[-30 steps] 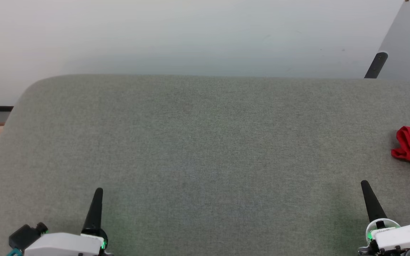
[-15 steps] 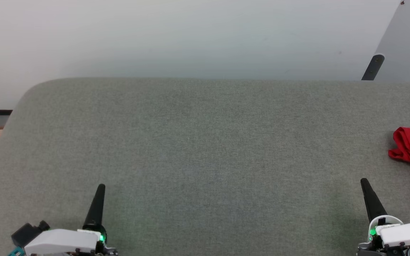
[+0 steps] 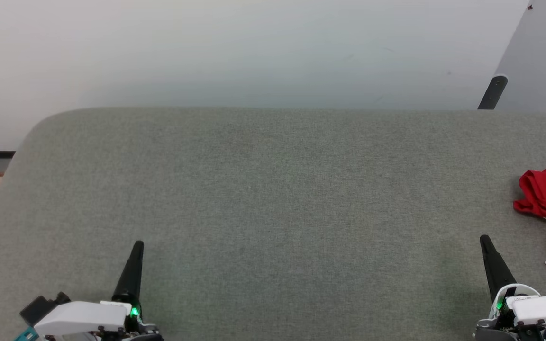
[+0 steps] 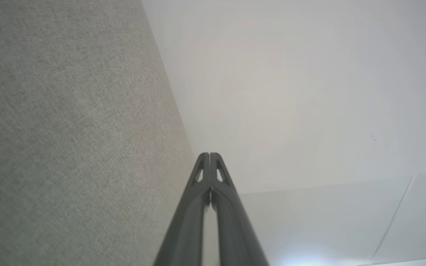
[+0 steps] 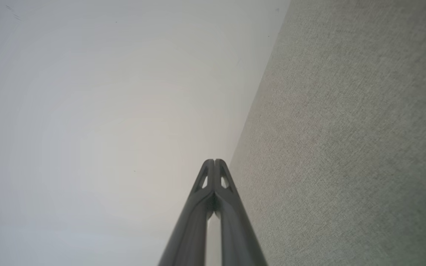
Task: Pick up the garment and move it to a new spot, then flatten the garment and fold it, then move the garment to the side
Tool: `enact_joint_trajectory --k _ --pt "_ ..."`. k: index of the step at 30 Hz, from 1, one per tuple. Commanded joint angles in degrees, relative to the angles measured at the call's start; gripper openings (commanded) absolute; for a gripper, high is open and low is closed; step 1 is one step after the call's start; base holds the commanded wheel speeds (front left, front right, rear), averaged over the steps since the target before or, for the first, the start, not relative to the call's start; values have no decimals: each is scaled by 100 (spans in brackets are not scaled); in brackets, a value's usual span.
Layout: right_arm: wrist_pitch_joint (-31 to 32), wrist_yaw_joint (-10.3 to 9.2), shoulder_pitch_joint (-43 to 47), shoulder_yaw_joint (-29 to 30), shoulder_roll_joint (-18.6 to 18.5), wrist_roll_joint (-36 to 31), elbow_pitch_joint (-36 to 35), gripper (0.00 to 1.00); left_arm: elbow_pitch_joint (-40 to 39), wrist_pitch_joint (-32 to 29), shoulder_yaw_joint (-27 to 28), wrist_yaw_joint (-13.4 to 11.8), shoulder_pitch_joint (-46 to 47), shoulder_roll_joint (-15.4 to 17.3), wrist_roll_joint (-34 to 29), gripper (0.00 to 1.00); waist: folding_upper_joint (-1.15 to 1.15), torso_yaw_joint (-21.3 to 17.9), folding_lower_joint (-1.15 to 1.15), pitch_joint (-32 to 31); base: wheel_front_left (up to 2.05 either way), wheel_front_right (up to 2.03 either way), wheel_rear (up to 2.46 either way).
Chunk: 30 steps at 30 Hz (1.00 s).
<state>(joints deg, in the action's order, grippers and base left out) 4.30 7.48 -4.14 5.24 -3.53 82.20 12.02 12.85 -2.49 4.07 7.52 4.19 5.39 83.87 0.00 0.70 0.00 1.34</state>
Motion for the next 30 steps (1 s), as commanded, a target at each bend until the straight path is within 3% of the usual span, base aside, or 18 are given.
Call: enact_joint_trajectory --k 1,30 --pt "17 3 -104 15 -20 110 5 0 -6 -15 23 -5 59 -6 104 0 0 -3 0 -4 0 0 0" --pt "170 2 -244 60 4 1103 207 0 126 -331 134 -6 223 -175 959 0 0 -70 0 -116 0 0 0"
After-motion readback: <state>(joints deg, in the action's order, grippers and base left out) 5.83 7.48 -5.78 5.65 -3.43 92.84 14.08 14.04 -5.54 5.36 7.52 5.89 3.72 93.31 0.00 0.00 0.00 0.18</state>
